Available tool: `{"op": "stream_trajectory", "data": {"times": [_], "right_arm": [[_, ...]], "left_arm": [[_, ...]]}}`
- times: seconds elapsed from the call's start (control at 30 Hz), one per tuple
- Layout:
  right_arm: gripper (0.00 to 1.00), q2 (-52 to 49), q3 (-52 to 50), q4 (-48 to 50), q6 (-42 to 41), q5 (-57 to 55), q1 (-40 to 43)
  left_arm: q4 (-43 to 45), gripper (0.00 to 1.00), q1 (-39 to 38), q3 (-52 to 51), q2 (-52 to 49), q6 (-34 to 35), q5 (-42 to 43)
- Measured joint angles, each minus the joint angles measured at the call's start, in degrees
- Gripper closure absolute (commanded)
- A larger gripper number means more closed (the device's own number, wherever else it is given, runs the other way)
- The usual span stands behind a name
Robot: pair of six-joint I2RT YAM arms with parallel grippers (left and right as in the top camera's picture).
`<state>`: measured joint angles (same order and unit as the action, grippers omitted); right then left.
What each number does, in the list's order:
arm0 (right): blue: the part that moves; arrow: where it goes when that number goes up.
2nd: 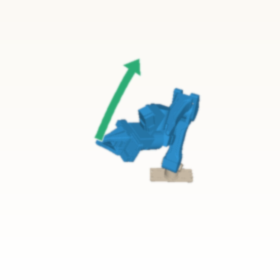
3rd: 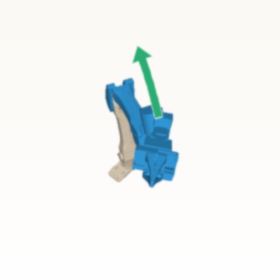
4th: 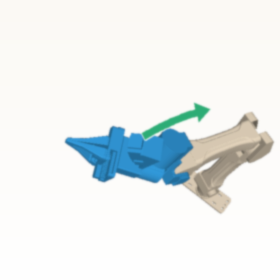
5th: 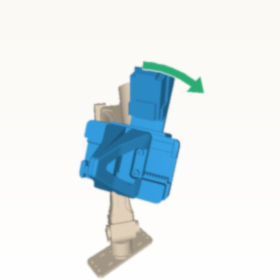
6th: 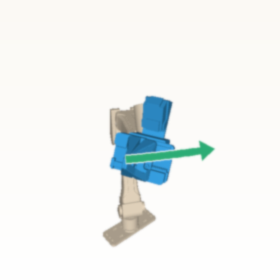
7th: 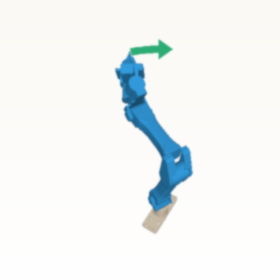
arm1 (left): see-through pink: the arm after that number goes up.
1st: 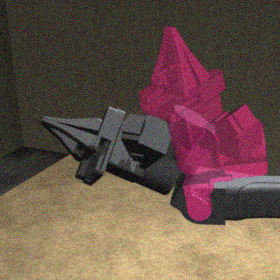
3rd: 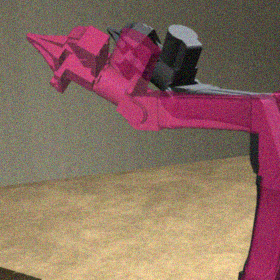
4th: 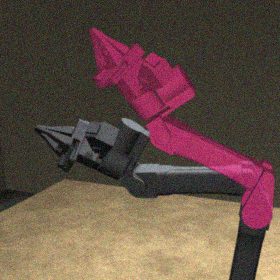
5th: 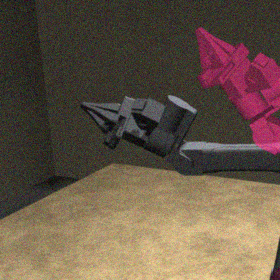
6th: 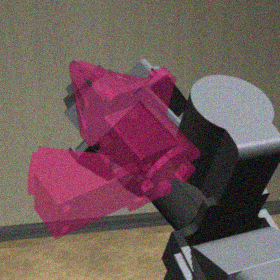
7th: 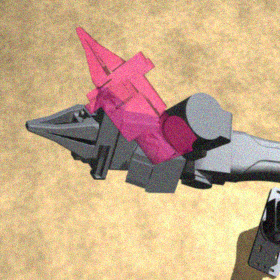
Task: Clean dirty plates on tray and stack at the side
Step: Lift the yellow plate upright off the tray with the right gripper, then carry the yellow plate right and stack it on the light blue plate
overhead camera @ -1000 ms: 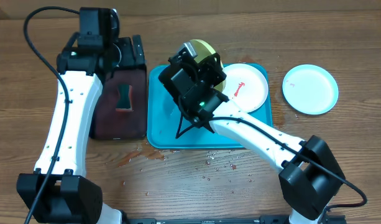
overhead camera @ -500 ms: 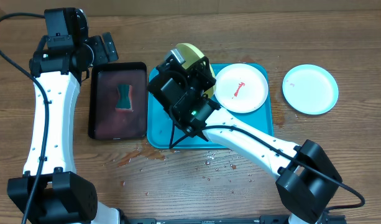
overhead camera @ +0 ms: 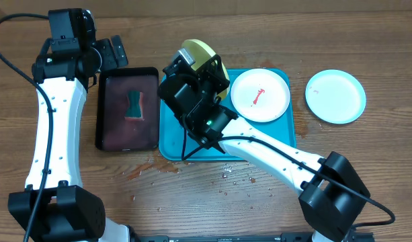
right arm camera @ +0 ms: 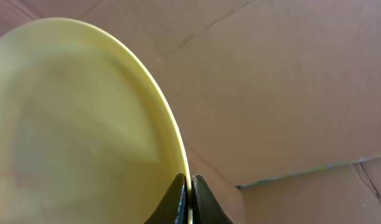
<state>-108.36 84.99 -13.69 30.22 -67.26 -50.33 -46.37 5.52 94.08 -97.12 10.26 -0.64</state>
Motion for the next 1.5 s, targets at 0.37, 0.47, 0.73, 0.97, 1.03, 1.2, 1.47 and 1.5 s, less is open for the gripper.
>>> {"op": "stream_trajectory", "data": {"times": [0.37, 0.47, 0.73, 0.97, 1.03, 1.2, 1.47, 1.5], "right_arm": [[0.96, 0.2, 0.2, -5.84, 2.82, 5.16, 0.0], [0.96, 0.2, -0.09, -4.09, 3.5, 5.4, -0.02], [0.96, 0.26, -0.04, -4.37, 4.7, 6.47, -0.02], [0.96, 0.39, 0.0, -5.99, 3.91, 8.09, -0.13], [0.96, 0.42, 0.04, -6.43, 3.06, 8.68, -0.15], [0.96, 0.42, 0.04, -8.22, 0.07, 10.73, 0.24], [0.96, 0.42, 0.11, -19.1, -17.38, 25.68, 10.29], [0.96, 0.46, 0.11, -19.65, -19.71, 28.57, 12.04]], "left_arm": [[-0.31, 0.0, 0.0, 0.0, 0.0, 0.0, 0.0], [-0.33, 0.0, 0.0, 0.0, 0.0, 0.0, 0.0], [-0.5, 0.0, 0.0, 0.0, 0.0, 0.0, 0.0], [-0.83, 0.0, 0.0, 0.0, 0.0, 0.0, 0.0], [-0.83, 0.0, 0.0, 0.0, 0.0, 0.0, 0.0], [-1.64, 0.0, 0.0, 0.0, 0.0, 0.0, 0.07], [-3.02, 0.0, 0.0, -0.02, 0.0, 0.0, 1.99], [-3.06, 0.0, 0.0, 0.0, 0.0, 0.0, 2.38]]}}
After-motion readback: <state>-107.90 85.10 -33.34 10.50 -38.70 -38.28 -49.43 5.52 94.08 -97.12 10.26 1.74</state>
